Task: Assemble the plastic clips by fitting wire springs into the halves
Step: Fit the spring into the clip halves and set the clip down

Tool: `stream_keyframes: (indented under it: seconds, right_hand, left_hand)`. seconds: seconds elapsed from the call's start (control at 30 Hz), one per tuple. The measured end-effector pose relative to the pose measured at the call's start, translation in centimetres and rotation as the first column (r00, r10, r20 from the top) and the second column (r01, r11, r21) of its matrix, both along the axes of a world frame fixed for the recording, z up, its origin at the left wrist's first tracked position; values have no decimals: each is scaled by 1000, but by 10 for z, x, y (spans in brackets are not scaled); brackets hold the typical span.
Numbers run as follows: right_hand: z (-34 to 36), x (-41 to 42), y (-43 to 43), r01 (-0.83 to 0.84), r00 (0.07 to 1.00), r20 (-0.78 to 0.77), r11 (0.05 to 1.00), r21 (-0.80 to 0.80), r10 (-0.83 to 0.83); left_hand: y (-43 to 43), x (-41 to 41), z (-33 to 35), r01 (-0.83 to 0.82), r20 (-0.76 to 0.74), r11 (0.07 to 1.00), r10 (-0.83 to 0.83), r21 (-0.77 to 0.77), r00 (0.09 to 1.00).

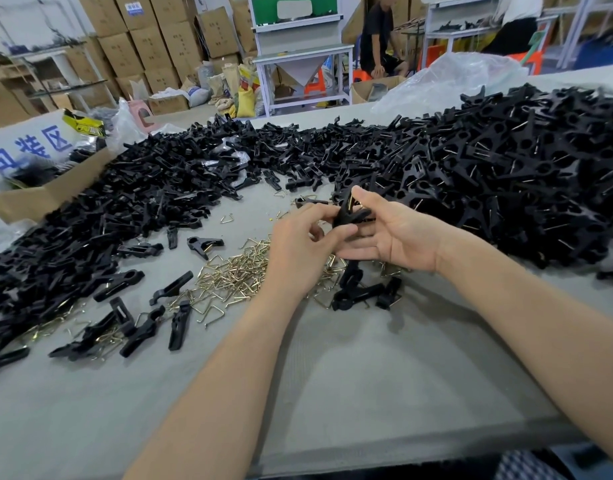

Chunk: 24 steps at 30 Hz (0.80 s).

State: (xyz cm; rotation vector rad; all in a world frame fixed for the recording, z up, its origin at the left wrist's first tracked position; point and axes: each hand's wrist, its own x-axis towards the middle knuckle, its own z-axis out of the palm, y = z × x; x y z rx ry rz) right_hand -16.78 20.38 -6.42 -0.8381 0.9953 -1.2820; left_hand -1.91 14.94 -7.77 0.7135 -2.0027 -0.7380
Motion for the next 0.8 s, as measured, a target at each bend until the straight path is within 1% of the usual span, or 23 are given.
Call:
stream_keyframes:
  seconds: [0.2,0.3,0.47,0.6,0.8]
  right_hand:
    - [2,0,-1,14,999,34,999,-31,-13]
    - [3,-2,1,-8,1000,24,999,-45,9]
    - [3,0,1,-12,998,62,998,-67,17]
    - [3,0,0,-10,999,41,996,-92,14]
    - [3,1,0,-13,1000,22,996,-88,15]
  left_hand:
    - [-2,1,-2,32,14,999,-32,-29,999]
    - [-3,1,-3,25,33,999,-24,-35,999]
    - [-2,2,0,5,30,998,-3,-63,1000]
    - [-2,4,2,6,29,995,-3,-102,1000]
    - [-2,5,-2,19,32,993,-15,-114,999]
